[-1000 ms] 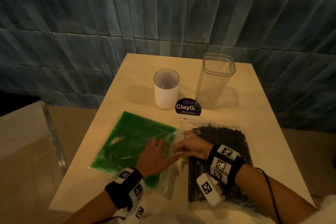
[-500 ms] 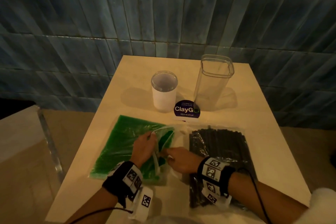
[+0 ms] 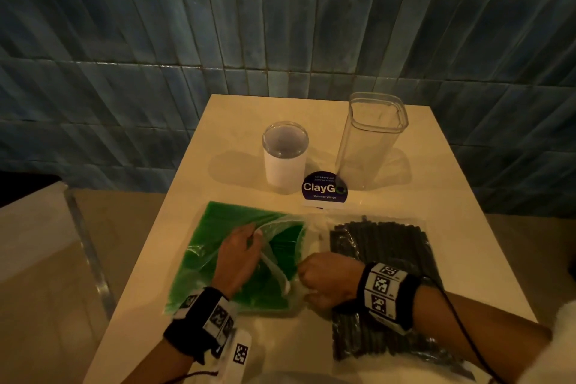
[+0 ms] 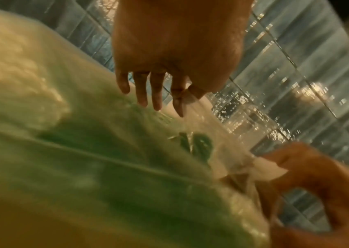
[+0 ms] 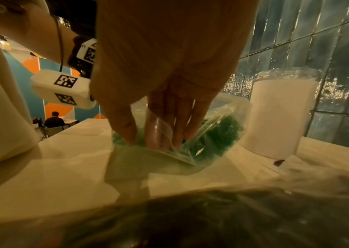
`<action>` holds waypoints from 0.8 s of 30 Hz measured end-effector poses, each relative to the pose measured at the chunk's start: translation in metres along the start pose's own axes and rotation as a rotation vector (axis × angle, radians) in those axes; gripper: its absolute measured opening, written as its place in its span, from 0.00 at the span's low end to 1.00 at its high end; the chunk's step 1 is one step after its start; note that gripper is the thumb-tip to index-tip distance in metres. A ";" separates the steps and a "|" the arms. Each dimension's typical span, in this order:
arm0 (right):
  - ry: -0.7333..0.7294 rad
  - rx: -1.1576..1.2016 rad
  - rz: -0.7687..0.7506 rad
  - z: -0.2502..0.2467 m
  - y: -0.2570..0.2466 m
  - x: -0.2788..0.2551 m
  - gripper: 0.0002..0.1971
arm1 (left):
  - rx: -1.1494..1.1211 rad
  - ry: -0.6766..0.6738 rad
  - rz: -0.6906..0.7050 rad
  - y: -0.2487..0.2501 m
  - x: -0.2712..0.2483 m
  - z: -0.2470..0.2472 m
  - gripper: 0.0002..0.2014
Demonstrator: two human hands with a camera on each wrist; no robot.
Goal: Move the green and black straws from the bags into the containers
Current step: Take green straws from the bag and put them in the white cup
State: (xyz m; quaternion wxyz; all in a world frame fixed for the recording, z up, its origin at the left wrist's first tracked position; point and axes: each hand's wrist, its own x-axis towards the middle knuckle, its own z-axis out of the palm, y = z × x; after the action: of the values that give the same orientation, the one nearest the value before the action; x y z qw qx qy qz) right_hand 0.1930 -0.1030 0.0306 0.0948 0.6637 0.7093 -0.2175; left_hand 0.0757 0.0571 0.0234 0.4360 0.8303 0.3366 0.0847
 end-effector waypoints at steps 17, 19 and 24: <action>0.112 0.302 0.749 -0.006 0.035 0.015 0.21 | -0.034 -0.110 0.015 -0.004 -0.005 -0.003 0.09; 0.185 0.241 0.569 -0.010 0.035 0.014 0.16 | -0.042 -0.114 0.016 -0.005 -0.006 -0.004 0.09; 0.230 0.354 0.245 -0.013 0.009 0.038 0.20 | 0.012 -0.136 0.012 -0.006 -0.004 -0.001 0.11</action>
State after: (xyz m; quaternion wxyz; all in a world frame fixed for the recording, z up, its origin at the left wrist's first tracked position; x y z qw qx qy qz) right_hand 0.1996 -0.0627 0.0242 -0.0787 0.7716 0.5805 -0.2481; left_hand 0.0687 0.0578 0.0198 0.4523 0.8387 0.3018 0.0288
